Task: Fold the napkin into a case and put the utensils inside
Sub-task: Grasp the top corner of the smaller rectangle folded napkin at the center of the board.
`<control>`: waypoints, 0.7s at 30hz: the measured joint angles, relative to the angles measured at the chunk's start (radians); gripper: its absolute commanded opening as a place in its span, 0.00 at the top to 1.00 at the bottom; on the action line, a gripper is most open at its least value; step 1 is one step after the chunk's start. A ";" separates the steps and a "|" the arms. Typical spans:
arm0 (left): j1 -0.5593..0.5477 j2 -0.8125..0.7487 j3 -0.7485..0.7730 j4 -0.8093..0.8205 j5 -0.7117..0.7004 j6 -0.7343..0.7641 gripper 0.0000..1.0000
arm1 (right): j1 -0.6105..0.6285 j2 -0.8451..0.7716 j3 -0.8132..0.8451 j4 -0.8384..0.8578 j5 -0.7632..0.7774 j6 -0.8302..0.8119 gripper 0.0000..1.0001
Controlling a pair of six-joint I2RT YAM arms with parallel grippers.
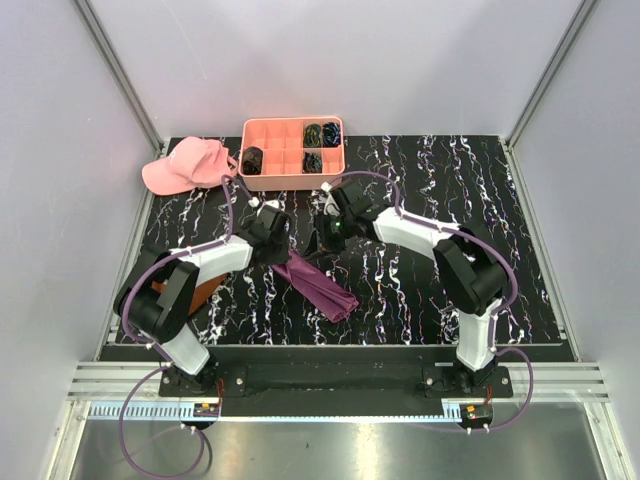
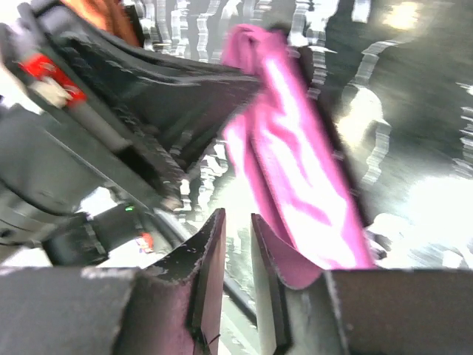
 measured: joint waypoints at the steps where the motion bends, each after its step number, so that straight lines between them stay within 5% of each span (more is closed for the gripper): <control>1: 0.000 -0.001 0.000 -0.002 0.007 0.008 0.80 | -0.006 -0.013 -0.014 -0.005 0.013 -0.013 0.71; 21: 0.001 -0.140 0.029 -0.097 0.087 0.038 0.52 | -0.050 -0.018 -0.184 -0.051 0.097 -0.085 0.69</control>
